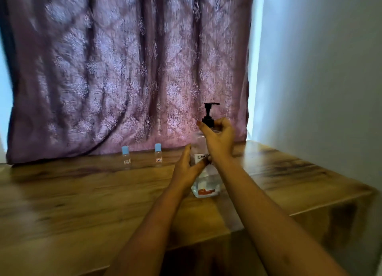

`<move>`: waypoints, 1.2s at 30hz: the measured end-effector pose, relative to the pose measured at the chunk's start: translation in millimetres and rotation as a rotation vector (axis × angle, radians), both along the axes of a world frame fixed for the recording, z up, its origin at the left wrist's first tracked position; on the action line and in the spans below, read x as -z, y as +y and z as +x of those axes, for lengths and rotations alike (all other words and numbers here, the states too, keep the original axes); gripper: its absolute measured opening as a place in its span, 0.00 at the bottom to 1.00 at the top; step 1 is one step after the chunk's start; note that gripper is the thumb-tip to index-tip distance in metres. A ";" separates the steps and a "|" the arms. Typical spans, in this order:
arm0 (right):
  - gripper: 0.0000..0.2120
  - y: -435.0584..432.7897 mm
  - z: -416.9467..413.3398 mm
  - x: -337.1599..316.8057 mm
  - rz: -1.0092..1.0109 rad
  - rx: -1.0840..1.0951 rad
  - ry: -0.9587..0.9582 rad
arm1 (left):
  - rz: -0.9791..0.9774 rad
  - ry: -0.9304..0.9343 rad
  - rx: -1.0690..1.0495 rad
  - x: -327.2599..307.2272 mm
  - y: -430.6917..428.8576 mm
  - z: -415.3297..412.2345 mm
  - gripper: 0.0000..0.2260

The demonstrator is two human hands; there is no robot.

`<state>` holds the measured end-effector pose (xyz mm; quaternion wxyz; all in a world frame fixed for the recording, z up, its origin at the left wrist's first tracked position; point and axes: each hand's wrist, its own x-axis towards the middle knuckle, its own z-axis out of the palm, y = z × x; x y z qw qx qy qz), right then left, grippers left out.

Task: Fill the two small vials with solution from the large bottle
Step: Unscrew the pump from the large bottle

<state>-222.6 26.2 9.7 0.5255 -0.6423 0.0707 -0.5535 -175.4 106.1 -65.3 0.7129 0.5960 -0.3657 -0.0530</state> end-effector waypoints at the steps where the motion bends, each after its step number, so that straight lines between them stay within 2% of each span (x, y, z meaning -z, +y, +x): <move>1: 0.15 3.2 -1.4 -0.3 0.004 -0.007 0.008 | -0.001 -0.004 -0.012 1.1 2.9 -2.6 0.25; 10: 0.12 12.3 -2.5 -2.5 0.003 0.027 0.093 | 0.021 0.002 0.053 -3.7 17.0 -1.4 0.24; 14: 0.16 0.6 -1.8 -0.1 -0.037 -0.133 0.181 | 0.041 -0.032 0.061 -4.4 19.2 7.0 0.22; 18: 0.09 -12.7 -14.1 -9.6 -0.081 -0.364 0.230 | -0.007 -0.059 0.034 -0.8 17.2 8.0 0.22; 20: 0.11 -16.8 -17.4 -13.9 -0.102 -0.422 0.258 | -0.018 -0.070 0.035 1.0 15.9 9.2 0.22; 24: 0.21 -9.9 -14.5 -17.3 -0.089 -0.276 0.145 | -0.004 -0.090 0.043 1.9 15.9 8.5 0.22; 28: 0.17 -0.1 -6.5 -20.6 -0.155 -0.158 0.093 | -0.010 -0.086 0.041 1.2 17.0 7.5 0.22; 32: 0.13 -7.3 -5.8 -18.2 -0.033 -0.339 0.063 | -0.020 -0.092 0.050 0.4 17.5 8.0 0.21; 36: 0.13 -19.1 -10.7 -18.1 -0.046 -0.537 0.136 | -0.017 -0.110 0.045 1.6 17.5 8.8 0.21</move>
